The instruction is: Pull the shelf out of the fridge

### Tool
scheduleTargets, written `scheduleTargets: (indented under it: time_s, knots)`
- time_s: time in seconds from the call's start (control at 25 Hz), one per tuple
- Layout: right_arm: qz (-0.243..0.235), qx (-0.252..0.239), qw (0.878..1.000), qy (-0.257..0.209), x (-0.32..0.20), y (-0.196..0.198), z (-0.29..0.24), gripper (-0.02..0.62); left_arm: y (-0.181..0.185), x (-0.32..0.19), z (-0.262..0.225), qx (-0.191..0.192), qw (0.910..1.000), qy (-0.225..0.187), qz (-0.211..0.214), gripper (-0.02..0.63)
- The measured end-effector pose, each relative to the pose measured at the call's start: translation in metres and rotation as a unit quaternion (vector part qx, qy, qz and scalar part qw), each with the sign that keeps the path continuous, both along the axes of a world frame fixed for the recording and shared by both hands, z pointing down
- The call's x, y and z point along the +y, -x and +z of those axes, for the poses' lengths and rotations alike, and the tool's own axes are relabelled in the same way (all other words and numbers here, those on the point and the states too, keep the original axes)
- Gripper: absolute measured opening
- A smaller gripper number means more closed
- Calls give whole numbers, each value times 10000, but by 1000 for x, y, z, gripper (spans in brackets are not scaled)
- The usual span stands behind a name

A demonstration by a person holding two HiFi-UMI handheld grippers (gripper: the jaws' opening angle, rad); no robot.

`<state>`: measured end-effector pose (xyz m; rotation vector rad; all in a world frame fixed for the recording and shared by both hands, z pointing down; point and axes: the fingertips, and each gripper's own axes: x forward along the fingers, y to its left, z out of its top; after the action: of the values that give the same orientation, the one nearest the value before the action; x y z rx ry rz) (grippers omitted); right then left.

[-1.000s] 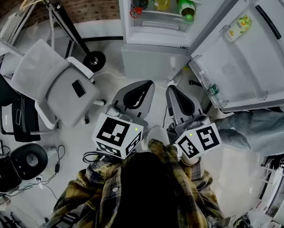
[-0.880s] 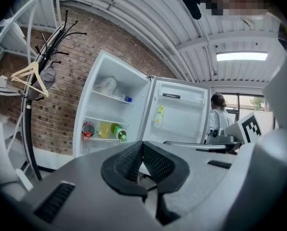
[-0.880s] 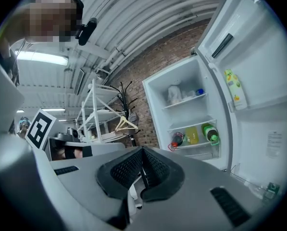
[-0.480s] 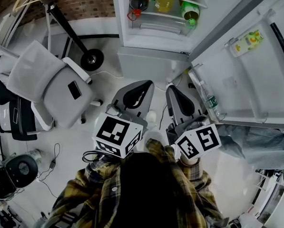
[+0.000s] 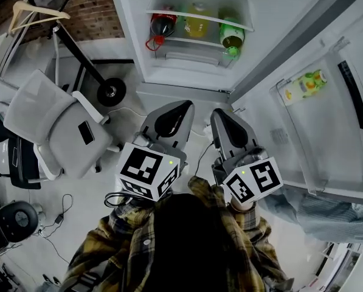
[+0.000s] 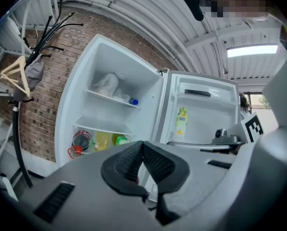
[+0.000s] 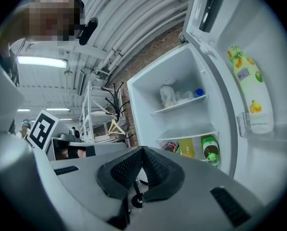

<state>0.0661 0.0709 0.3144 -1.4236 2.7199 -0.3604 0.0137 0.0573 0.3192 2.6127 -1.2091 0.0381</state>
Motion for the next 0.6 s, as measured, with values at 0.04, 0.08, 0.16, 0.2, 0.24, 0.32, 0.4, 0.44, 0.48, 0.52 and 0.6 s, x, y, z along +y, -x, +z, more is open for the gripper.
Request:
scheduleTargets:
  time_s: [0.04, 0.08, 0.16, 0.2, 0.24, 0.32, 0.4, 0.44, 0.48, 0.52, 0.6]
  knots:
    - [-33, -1, 10000, -9, -5, -4, 0, 17, -4, -5, 0, -5, 10000, -12, -27, 4]
    - [-65, -3, 10000, -15, -10, -8, 0, 17, -8, -9, -1, -10, 10000, -24, -52, 5]
    - [-117, -9, 9999, -23, -18, -13, 0, 17, -13, -16, -1, -14, 9999, -31, -100, 5]
    - [-139, -19, 9999, -22, -21, -15, 0, 17, -15, -19, 0, -17, 9999, -23, -124, 4]
    - [-160, -35, 9999, -14, -24, -17, 1, 17, -16, -21, 1, -24, 9999, -11, -146, 4]
    - [-209, -64, 9998, 15, -30, -18, 2, 17, -18, -26, 2, -46, 9998, 15, -185, 5]
    - [-275, -89, 9996, 51, -34, -17, 4, 17, -18, -30, 3, -58, 9997, 38, -226, 4]
    - [-306, -97, 9995, 67, -36, -16, 5, 17, -17, -32, 4, -61, 9997, 50, -249, 5]
    - [-332, -103, 9994, 81, -37, -15, 6, 17, -16, -34, 4, -68, 9996, 64, -272, 4]
    - [-350, -110, 9993, 95, -40, -14, 7, 17, -15, -36, 5, -78, 9995, 77, -293, 3]
    - [-358, -136, 9992, 121, -46, -12, 9, 17, -13, -41, 8, -103, 9994, 106, -313, 5]
